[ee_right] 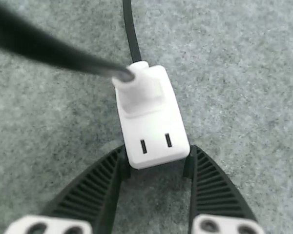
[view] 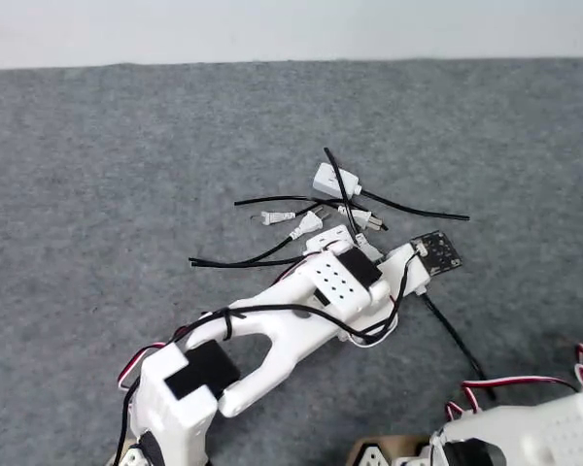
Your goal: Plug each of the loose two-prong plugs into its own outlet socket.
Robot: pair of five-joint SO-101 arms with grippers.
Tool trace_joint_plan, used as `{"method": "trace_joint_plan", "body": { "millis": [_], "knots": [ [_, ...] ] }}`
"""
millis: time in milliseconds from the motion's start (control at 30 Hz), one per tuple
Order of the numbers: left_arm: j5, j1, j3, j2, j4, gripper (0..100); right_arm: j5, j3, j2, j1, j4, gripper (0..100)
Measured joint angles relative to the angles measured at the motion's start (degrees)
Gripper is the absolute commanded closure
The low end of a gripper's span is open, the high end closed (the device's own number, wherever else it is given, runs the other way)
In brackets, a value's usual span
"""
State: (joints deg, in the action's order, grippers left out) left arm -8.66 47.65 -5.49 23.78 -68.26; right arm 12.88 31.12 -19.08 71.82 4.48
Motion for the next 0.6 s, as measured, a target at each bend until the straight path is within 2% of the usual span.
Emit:
{"method": "trace_joint_plan", "body": {
  "millis": [200, 367, 600],
  "knots": [
    [0.00, -0.44, 0.62, 0.53, -1.76, 81, 0.00, 0.00, 0.00, 0.00, 0.00, 85.1],
    [0.35, -3.78, -0.35, 2.64, -3.16, 81, -0.09, 0.00, 0.00, 0.00, 0.00, 85.1],
    [-1.93, -3.16, -0.44, 2.64, -3.69, 81, -0.09, 0.00, 0.00, 0.09, 0.00, 85.1]
  ]
}}
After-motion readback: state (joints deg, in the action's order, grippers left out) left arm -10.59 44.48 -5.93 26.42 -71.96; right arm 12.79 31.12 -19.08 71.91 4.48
